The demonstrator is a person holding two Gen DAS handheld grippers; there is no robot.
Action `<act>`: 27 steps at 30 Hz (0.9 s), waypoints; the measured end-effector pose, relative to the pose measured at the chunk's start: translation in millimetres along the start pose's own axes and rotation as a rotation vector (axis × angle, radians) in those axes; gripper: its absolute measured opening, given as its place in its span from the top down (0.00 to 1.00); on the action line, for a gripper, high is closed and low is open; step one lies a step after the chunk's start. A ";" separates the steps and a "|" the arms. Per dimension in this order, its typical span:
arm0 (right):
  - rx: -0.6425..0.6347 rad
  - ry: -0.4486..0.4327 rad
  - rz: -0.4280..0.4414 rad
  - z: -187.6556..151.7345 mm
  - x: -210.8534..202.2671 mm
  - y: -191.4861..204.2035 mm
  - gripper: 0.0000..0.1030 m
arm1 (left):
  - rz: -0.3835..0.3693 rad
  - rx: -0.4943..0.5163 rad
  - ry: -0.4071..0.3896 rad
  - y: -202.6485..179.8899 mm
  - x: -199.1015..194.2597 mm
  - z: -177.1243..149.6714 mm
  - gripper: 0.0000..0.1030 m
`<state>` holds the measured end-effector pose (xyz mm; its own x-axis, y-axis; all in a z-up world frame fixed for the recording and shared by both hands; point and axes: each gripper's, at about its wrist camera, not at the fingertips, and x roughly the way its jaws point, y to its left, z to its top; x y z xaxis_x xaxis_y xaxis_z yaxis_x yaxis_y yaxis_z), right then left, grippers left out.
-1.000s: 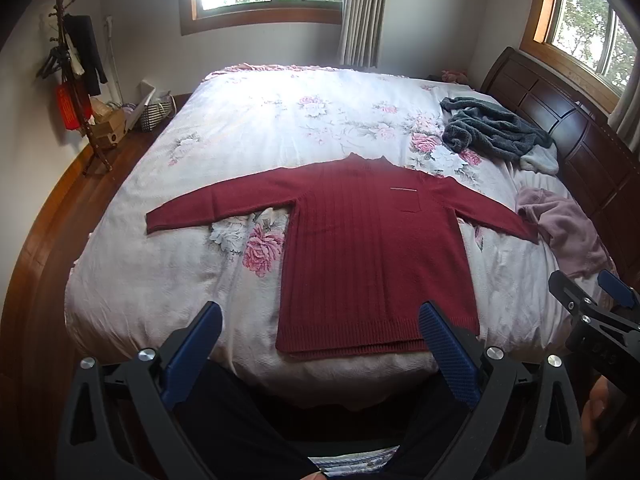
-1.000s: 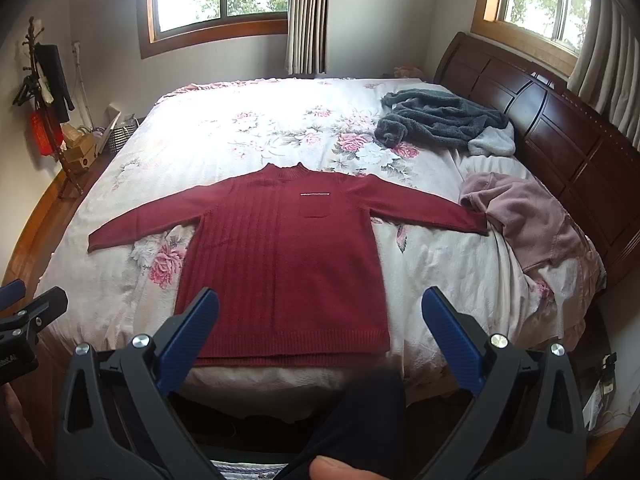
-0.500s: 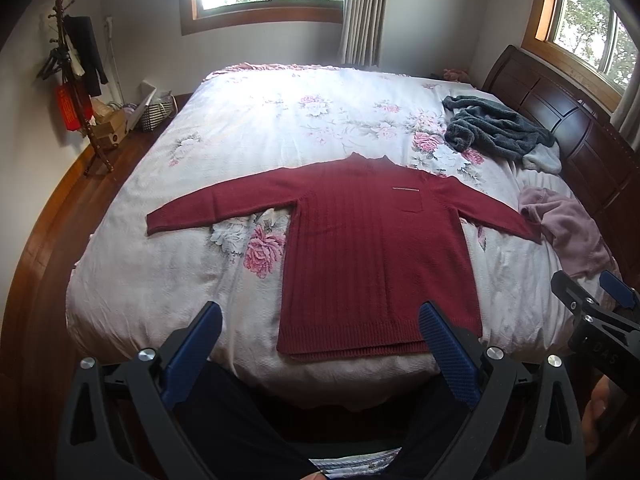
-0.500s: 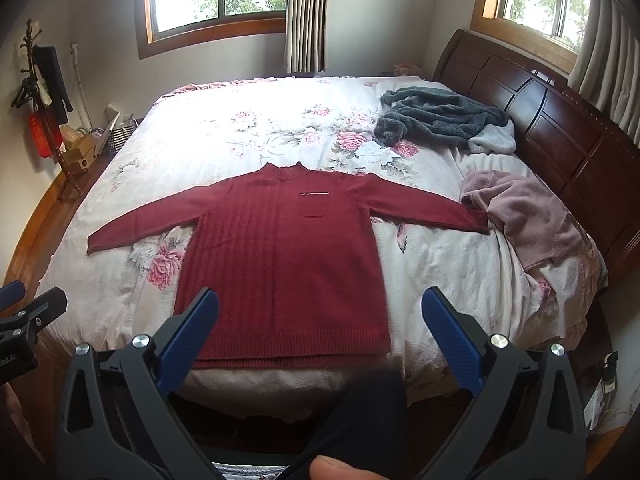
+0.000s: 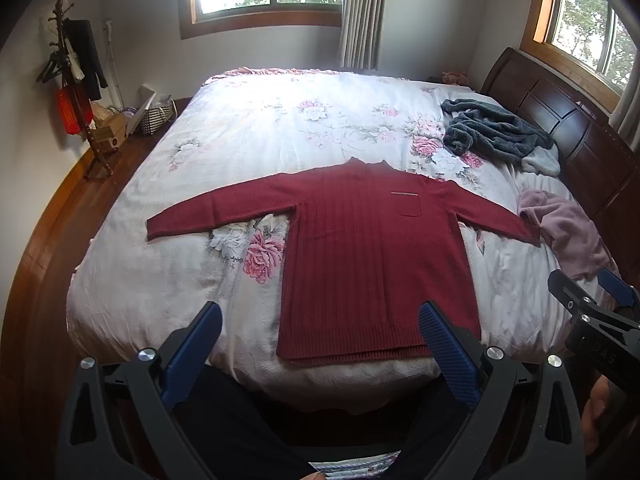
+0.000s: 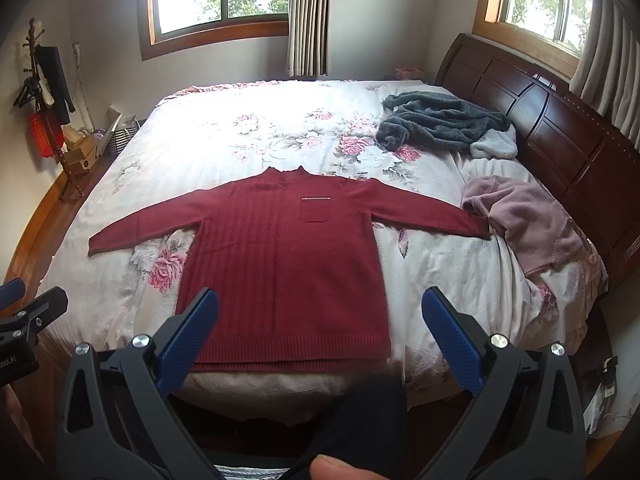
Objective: Fold small clothes
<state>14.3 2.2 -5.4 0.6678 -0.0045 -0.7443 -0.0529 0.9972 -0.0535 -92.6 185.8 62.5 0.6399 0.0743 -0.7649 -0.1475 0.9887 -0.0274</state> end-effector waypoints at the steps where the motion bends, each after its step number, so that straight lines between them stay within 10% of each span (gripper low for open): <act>1: 0.000 0.000 0.000 0.5 0.1 0.3 0.03 | 0.001 0.001 -0.002 -1.3 -1.5 -0.8 0.04; 27: -0.004 0.005 -0.002 6.7 -5.8 2.6 0.03 | 0.001 -0.001 -0.011 -1.7 -6.0 -1.3 0.04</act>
<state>15.3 5.4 3.2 0.6639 -0.0065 -0.7478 -0.0546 0.9969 -0.0571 -97.1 183.5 66.2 0.6481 0.0765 -0.7577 -0.1484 0.9886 -0.0271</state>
